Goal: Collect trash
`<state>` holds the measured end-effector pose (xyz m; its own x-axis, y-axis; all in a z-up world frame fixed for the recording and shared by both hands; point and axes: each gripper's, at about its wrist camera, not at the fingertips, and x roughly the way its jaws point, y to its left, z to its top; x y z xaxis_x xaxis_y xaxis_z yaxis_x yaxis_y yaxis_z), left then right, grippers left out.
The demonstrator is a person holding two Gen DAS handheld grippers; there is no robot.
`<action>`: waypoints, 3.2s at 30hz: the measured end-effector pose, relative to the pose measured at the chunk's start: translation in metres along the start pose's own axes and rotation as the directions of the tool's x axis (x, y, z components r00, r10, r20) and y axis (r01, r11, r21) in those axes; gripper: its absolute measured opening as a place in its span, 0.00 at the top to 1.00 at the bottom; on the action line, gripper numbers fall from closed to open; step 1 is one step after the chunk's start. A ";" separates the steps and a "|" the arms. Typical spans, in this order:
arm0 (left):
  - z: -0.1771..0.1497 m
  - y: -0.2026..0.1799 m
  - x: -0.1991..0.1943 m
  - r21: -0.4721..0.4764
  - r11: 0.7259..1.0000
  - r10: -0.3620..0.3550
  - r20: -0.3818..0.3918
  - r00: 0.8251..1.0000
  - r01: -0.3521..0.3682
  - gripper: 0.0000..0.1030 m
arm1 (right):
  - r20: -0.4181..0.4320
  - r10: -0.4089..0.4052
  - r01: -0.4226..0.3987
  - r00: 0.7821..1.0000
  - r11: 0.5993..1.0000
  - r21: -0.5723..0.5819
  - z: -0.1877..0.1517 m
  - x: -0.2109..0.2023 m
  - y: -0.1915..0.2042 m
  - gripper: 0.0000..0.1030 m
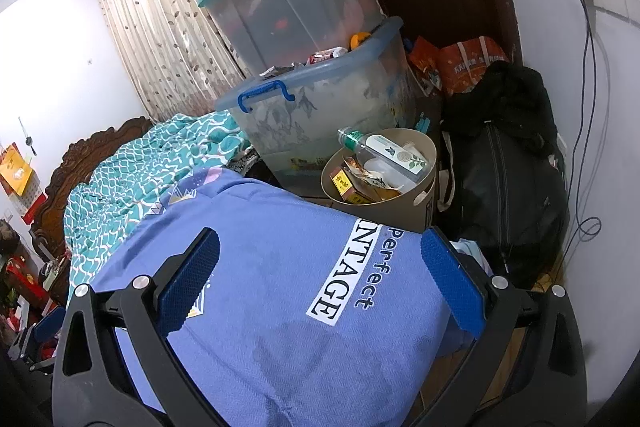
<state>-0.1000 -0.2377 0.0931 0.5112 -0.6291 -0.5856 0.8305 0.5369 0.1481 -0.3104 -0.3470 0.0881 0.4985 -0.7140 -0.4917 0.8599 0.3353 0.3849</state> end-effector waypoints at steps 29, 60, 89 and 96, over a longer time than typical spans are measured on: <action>-0.009 0.000 0.030 0.020 0.998 0.056 -0.119 0.991 -0.054 0.08 | -0.035 -0.005 0.006 0.999 1.000 0.028 -0.005 0.006 -0.007 0.03; -0.015 -0.021 0.064 0.066 0.997 0.056 -0.231 0.971 -0.042 0.08 | -0.102 -0.012 0.022 0.995 0.995 0.094 0.001 0.035 -0.032 0.03; -0.019 -0.018 0.053 0.061 0.996 0.078 -0.226 0.971 -0.066 0.08 | -0.088 -0.001 0.007 0.996 0.997 0.074 -0.003 0.023 -0.021 0.03; -0.020 -0.014 0.057 0.054 0.995 0.094 -0.257 0.962 -0.083 0.08 | -0.088 -0.002 0.008 0.996 0.997 0.075 -0.004 0.023 -0.020 0.03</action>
<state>-0.0869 -0.2693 0.0414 0.5129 -0.4101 -0.7542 0.7959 0.5563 0.2388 -0.3162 -0.3675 0.0662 0.5048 -0.6575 -0.5594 0.8533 0.2822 0.4384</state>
